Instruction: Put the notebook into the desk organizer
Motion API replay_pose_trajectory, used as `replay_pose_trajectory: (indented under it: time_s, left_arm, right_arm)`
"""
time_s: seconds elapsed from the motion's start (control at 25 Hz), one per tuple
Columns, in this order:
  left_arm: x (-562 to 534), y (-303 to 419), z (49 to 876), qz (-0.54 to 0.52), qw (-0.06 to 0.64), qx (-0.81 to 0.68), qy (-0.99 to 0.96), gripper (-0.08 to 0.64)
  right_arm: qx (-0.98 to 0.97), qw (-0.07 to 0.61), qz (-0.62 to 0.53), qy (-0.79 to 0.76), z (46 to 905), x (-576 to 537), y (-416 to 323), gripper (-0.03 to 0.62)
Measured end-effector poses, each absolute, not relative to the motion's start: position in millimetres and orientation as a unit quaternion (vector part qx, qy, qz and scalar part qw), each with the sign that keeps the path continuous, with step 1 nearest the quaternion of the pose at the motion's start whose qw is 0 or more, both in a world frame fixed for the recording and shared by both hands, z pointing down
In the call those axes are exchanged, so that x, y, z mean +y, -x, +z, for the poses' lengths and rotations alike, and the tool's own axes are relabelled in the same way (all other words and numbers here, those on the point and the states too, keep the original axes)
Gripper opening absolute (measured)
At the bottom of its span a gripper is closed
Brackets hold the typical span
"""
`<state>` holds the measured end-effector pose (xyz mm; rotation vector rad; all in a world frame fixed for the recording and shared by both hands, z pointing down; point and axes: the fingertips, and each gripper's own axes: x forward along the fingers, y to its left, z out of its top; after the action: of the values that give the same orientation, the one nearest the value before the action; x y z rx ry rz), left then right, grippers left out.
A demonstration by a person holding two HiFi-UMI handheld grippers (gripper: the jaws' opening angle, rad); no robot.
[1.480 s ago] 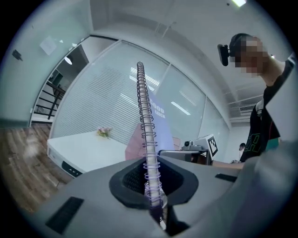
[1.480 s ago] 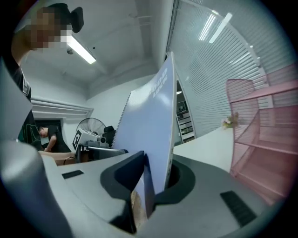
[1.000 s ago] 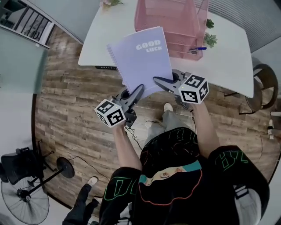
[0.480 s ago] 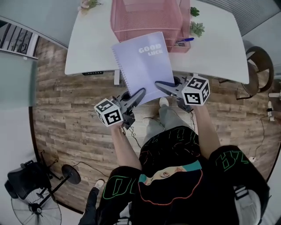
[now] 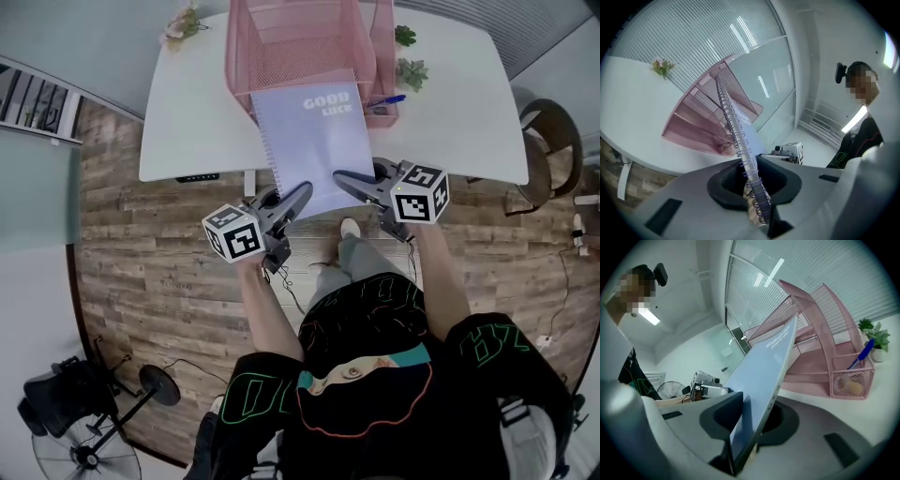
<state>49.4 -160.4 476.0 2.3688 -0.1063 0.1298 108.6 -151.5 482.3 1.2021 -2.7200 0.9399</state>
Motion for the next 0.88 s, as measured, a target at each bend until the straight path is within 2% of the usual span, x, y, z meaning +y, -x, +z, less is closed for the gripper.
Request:
replay_pose_trajectory:
  time_s: [0.6, 0.88]
  left_arm:
    - [-217.1, -66.9, 456.2, 0.008, 0.438, -0.057, -0.897, 0.071]
    - [-223.3, -85.3, 450.7, 0.020, 0.420, -0.030, -0.907, 0.081]
  right_arm:
    - [-0.859, 0.016, 0.326, -0.395, 460.5, -201.4, -126.8, 0.104]
    - [-0.857, 0.054, 0.338, -0.385, 455.2, -206.0, -143.3, 0.121]
